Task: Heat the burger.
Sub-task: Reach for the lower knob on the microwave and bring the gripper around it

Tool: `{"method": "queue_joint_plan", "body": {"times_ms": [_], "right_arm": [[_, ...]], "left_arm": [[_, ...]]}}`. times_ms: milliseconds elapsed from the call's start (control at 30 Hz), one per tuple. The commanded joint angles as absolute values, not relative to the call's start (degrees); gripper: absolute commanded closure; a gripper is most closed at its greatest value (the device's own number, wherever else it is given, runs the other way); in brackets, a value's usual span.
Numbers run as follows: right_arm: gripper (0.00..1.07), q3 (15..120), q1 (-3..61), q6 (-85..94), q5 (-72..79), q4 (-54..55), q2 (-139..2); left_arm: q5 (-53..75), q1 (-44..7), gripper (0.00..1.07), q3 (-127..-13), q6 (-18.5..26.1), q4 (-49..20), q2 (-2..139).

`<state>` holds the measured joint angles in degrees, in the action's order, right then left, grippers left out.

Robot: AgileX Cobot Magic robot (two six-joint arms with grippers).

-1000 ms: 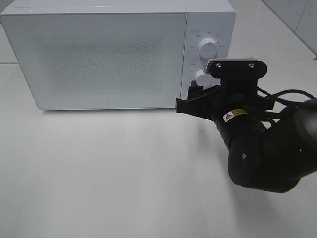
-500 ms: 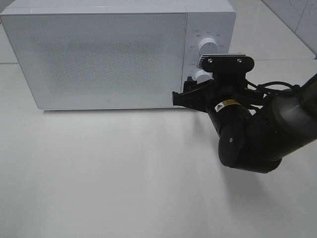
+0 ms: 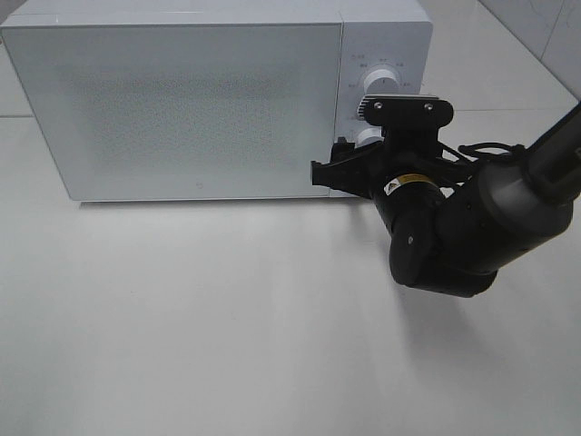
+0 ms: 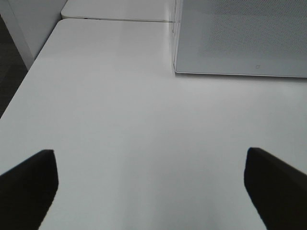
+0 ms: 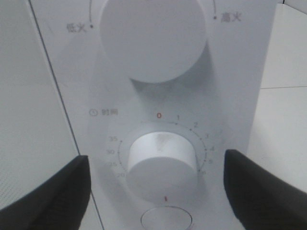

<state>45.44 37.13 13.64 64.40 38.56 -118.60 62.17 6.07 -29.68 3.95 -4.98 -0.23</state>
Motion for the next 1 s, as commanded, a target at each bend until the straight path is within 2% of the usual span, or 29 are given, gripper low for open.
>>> {"method": "queue_joint_plan", "body": {"times_ms": [33, 1000], "right_arm": [[0.33, 46.7, 36.2, 13.7, 63.8, 37.8, -118.9], [0.37, 47.8, 35.5, 14.4, 64.3, 36.9, -117.6]], "left_arm": [[61.2, 6.3, 0.09, -29.6, 3.6, -4.9, -1.3], [61.2, 6.3, 0.09, -29.6, 3.6, -4.9, -1.3]]}}
